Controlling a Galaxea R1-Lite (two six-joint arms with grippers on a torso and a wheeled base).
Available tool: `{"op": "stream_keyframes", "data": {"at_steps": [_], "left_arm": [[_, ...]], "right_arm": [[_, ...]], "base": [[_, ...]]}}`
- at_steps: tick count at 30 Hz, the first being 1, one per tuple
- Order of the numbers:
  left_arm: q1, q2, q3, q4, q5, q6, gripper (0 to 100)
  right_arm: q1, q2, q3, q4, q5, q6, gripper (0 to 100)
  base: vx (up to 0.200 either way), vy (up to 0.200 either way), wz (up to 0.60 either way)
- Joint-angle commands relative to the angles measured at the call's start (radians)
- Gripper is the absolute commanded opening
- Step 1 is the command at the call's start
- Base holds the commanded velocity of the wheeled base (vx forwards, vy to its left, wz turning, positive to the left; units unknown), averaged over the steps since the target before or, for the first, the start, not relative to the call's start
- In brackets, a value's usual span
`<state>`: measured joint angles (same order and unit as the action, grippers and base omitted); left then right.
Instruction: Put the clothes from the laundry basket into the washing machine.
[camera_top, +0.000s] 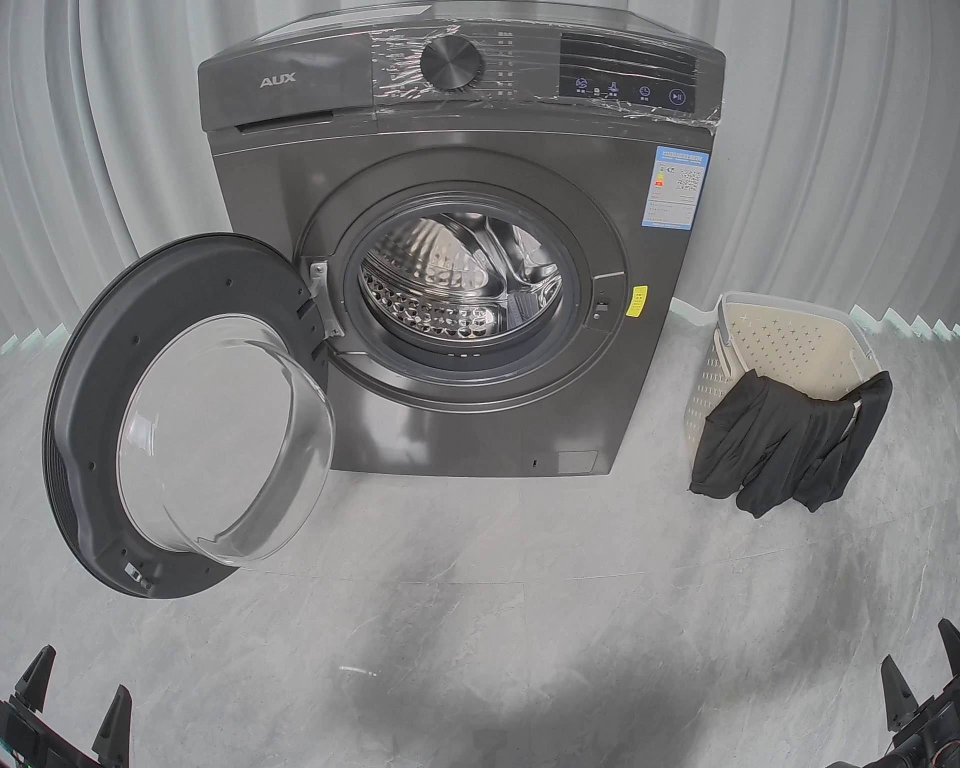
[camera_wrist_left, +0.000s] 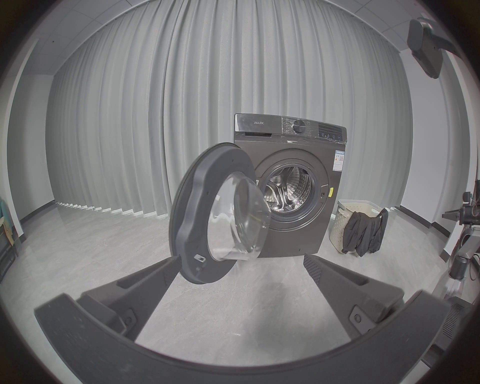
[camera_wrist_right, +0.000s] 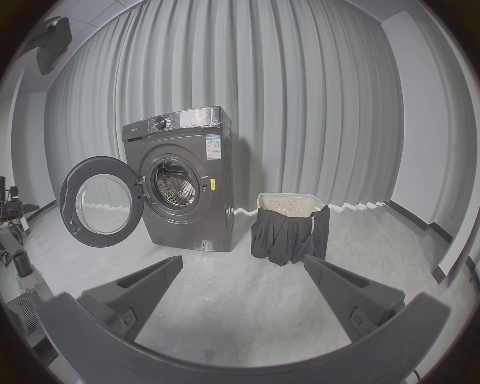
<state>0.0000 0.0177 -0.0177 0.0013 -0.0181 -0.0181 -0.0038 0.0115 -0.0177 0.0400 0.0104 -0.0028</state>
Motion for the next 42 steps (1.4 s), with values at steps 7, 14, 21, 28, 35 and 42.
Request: {"op": "stream_keyframes", "data": {"at_steps": [7, 14, 21, 28, 35, 42], "left_arm": [[0.0, -0.016, 0.016, -0.001, 0.001, 0.0, 100], [0.0, -0.016, 0.016, -0.001, 0.001, -0.003, 100], [0.0, -0.016, 0.016, -0.001, 0.001, -0.003, 100], [0.0, -0.016, 0.016, -0.001, 0.001, -0.002, 100], [0.0, -0.016, 0.016, -0.001, 0.001, 0.0, 100], [0.0, -0.016, 0.016, -0.001, 0.003, -0.003, 100]], "right_arm": [[-0.001, -0.011, 0.004, 0.0, 0.0, 0.0, 100], [-0.001, -0.011, 0.004, 0.0, 0.0, 0.0, 100], [-0.001, -0.011, 0.004, 0.0, 0.0, 0.0, 100], [-0.001, -0.011, 0.004, 0.0, 0.0, 0.0, 100], [-0.001, -0.011, 0.004, 0.0, 0.0, 0.0, 100], [-0.001, -0.011, 0.004, 0.0, 0.0, 0.0, 100]], "base": [[0.0, -0.086, 0.0], [0.143, 0.0, 0.0], [0.2, 0.0, 0.0], [0.171, 0.0, 0.0], [0.0, 0.0, 0.0], [0.0, -0.086, 0.0]]}}
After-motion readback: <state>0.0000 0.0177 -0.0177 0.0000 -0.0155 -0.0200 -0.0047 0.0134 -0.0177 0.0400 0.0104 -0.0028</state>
